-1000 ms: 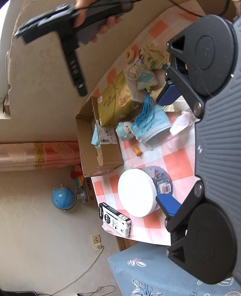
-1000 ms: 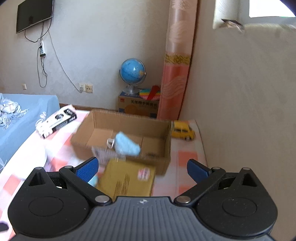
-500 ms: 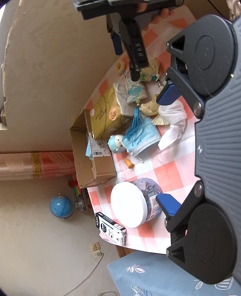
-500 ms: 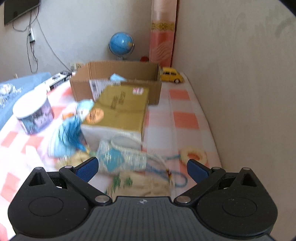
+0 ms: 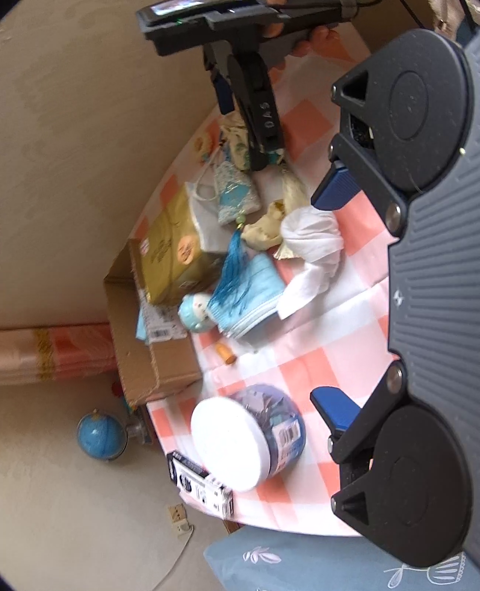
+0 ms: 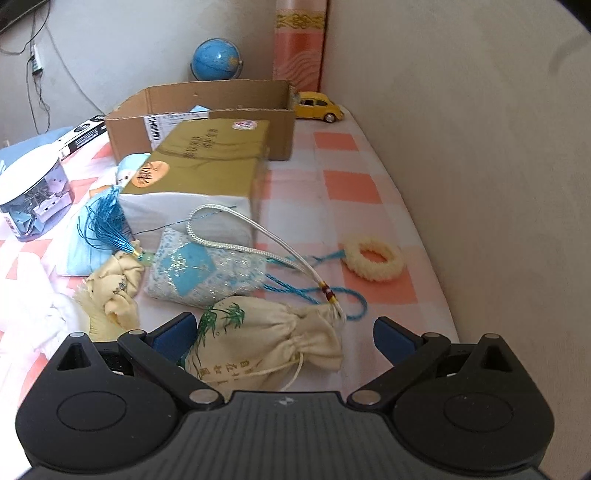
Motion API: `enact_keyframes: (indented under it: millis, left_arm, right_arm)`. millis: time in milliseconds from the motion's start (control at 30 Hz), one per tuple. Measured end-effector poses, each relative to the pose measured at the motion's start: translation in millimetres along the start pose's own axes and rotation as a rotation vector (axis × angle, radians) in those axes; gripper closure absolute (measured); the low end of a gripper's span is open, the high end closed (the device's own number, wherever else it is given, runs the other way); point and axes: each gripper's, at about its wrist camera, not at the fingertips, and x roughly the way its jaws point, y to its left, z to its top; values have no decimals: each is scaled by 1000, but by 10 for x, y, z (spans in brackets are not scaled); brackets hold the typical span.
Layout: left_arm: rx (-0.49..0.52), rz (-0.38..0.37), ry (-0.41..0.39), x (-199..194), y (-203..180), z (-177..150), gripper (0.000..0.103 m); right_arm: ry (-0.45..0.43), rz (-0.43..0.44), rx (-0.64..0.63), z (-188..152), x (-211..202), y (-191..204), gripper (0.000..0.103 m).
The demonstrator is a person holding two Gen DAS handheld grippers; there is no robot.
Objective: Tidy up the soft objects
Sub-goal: 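Bring left tool to the white cloth bundle while right tool moves to the beige pouch, then grasp the white cloth bundle with left tool while right tool grasps the beige drawstring pouch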
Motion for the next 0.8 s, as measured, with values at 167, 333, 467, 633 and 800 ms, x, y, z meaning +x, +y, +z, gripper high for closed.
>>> enact_keyframes:
  millis: [167,333,467,633,800]
  left_arm:
    - [19,-52,45,222,-69,-6,2]
    - [29,-92,82,471,-157,-7,2]
    - [18,-114,96,628,-196,4,2]
    - [-4,-130,84,704,-229,31,4]
    - [-20,-167,79,740,-252,56,23]
  right_arm:
    - [15,38,57,-42,31,-131,0]
    - [16,49,49,-82,47,-140,0]
    - [10,34,-8,-116,48,-60,0]
    - [-10,40,-13,-148,36,-67,0]
    - [-29,43,-19,-188,13,-88,0]
